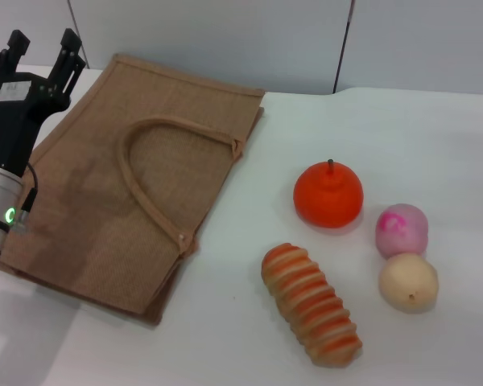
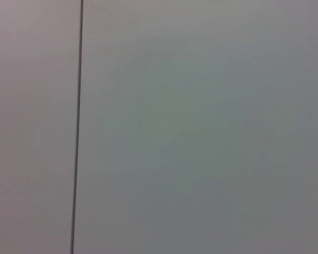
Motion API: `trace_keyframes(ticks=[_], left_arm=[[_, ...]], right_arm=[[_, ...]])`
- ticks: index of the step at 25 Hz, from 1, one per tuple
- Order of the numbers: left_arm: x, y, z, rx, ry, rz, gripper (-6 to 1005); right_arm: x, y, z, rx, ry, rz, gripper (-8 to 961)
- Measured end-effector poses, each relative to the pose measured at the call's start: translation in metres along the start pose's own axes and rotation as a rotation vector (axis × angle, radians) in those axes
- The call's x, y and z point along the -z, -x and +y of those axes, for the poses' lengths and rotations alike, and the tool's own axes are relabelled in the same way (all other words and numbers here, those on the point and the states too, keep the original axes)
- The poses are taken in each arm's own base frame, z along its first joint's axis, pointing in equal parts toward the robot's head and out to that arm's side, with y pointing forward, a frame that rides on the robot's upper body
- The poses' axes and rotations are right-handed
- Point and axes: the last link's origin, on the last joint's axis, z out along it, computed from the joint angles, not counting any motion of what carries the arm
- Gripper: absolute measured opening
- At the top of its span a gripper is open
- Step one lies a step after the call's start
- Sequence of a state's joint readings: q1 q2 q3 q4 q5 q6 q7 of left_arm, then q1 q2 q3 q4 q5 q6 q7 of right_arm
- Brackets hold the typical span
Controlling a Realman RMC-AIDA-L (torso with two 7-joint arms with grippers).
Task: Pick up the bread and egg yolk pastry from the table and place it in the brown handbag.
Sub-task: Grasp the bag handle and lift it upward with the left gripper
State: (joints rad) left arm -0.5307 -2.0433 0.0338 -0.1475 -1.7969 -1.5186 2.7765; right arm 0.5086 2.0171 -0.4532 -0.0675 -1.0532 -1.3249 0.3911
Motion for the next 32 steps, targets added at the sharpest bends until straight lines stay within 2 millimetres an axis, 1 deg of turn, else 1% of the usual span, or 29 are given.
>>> trace_keyframes(ticks=[10, 14, 17, 22, 25, 32], left_arm=[[0.001, 0.0, 0.0, 0.01, -0.003, -0.002, 815], [-0.002, 0.005, -0.004, 0.076, -0.009, -0.045, 816], [-0.01, 0.012, -0.009, 0.168, -0.003, -0.121, 816], [-0.025, 0.019, -0.028, 0.341, -0.003, -0.286, 816], [-0.031, 0.017, -0.039, 0.4, 0.019, -0.387, 815], [-0.042, 0.002, -0.059, 0.492, 0.042, -0.659, 815]], right_arm=[[0.0, -0.001, -0.001, 0.001, -0.005, 0.007, 882], [-0.002, -0.003, -0.002, 0.001, -0.012, 0.028, 882], [-0.001, -0.005, -0.003, 0.001, -0.017, 0.037, 882], [-0.002, -0.007, -0.004, 0.002, -0.024, 0.057, 882], [-0.003, -0.009, -0.005, 0.003, -0.028, 0.069, 882], [-0.004, -0.011, -0.009, 0.013, -0.041, 0.094, 882]])
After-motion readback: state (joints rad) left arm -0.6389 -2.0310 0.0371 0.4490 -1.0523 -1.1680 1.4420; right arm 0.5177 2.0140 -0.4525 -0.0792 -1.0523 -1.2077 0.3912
